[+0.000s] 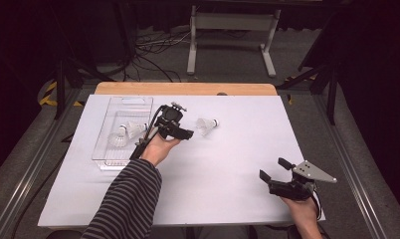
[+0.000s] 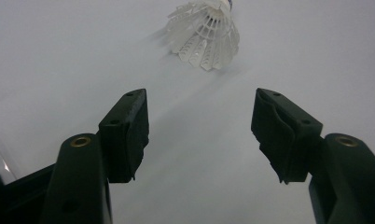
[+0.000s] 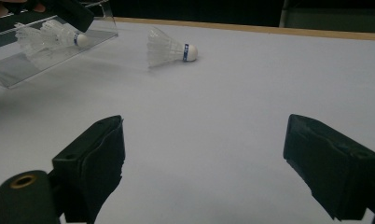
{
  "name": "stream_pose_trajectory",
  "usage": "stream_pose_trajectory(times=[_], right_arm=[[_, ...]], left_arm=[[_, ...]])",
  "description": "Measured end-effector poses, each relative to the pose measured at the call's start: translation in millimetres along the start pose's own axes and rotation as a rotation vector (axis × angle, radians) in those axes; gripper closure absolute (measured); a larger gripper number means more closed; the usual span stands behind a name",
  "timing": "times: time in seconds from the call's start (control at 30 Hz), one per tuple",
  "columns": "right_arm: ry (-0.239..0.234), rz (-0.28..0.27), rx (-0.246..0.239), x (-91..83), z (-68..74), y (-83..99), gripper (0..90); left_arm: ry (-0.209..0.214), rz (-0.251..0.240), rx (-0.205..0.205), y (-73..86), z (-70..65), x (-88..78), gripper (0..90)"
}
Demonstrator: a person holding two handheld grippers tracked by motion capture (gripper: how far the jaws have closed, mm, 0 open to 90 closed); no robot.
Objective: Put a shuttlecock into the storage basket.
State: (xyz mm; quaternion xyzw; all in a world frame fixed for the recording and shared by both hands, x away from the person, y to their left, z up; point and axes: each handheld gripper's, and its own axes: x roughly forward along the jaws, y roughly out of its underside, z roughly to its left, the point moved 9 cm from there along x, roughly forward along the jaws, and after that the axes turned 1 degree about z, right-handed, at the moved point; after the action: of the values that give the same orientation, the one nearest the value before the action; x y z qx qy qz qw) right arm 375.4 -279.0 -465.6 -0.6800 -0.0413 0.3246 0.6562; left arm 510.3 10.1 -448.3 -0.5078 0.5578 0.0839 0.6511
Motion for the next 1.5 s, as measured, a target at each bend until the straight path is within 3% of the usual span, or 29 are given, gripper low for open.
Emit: stream_pose_trajectory(times=[0.5, 1.5], right_arm=[[-0.003, 0.001, -0.002, 0.4, 0.5, 0.1, 13.4], [-0.004, 0.007, -0.004, 1.1, 0.4, 1.0, 13.4]], left_arm=[[0.007, 0.075, -0.003, -16.4, -10.4, 12.3, 40.4], [0.051, 0.148, 0.002, -38.2, -25.2, 53.1, 46.8]])
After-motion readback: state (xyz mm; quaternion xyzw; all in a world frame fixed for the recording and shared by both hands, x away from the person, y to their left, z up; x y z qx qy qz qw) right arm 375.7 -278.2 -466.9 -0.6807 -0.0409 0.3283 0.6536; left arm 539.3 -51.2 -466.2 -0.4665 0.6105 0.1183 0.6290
